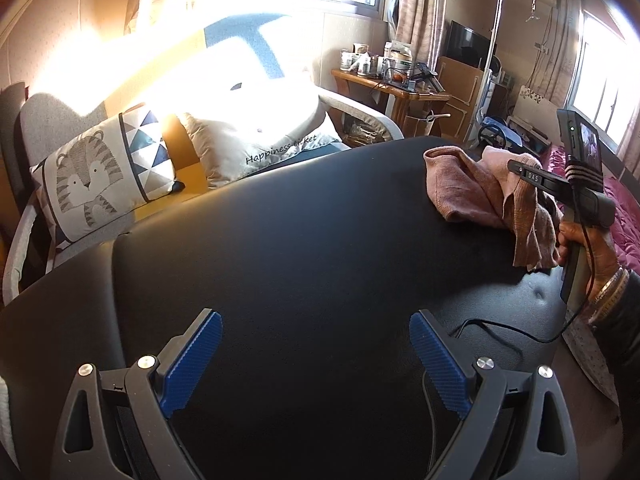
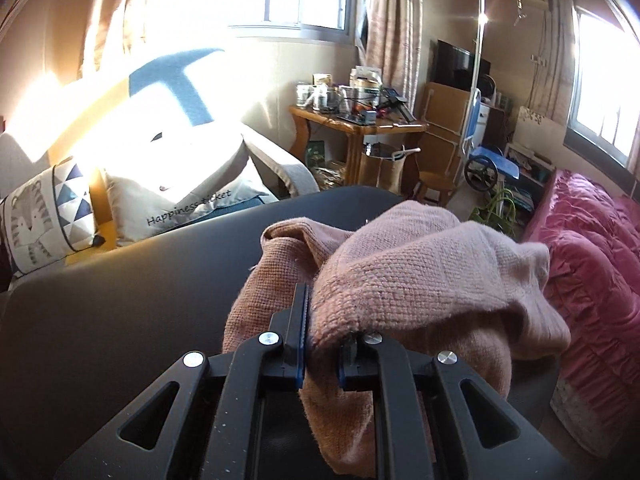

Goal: Fold clothes
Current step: 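Lift the pink sweater with the right gripper and drag it across the table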

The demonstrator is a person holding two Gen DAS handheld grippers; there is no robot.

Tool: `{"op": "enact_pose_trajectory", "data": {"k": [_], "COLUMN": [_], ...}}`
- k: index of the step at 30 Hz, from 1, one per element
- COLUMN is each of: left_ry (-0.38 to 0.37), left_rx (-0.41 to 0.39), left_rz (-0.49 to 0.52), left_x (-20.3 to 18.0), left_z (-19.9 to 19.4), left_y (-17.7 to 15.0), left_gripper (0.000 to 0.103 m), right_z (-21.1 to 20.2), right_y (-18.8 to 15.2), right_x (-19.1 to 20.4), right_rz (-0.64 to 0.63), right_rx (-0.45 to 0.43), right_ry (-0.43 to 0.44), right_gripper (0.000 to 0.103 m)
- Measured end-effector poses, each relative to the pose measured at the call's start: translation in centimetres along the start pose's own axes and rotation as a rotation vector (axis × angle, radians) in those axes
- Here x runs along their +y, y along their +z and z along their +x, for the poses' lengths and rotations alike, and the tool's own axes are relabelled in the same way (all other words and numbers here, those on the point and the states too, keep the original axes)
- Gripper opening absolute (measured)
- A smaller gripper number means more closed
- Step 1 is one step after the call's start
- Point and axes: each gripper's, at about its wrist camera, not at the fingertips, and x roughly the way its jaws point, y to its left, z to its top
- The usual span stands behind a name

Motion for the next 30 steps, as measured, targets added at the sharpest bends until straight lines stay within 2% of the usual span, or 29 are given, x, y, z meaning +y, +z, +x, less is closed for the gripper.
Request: {"op": "enact_pose_trajectory", "data": {"k": [5, 15, 25, 30], "left_ry": [0.038, 0.103, 0.217, 0.286], "left_rx": [-0.017, -0.067, -0.070, -0.063], "left_rz": [-0.036, -0.158, -0.306, -0.376], "left_x": [2.1, 7.9, 13.8, 16.2], "left_z": [-1.8, -7.1, -11.6, -13.3], "left_y": [-1.0, -3.3, -8.0, -11.0], "left_gripper": [0.097, 0.097, 0.097, 0.097], "right_z": [-3.9, -12.5, -18.8, -21.0], "right_y": [0.6, -0.8, -5.8, -9.0], "right_x": [5.7, 18.7, 30.4, 34.4], "right_rz": [-0.099, -0.195, -0.233, -0.272], "right_rx": [-0.056, -0.131, -0.089, -0.047], "right_ry": [0.075, 0.322, 0.610, 0.712], "right_gripper": [0.011, 0.011, 0.012, 0.012]}}
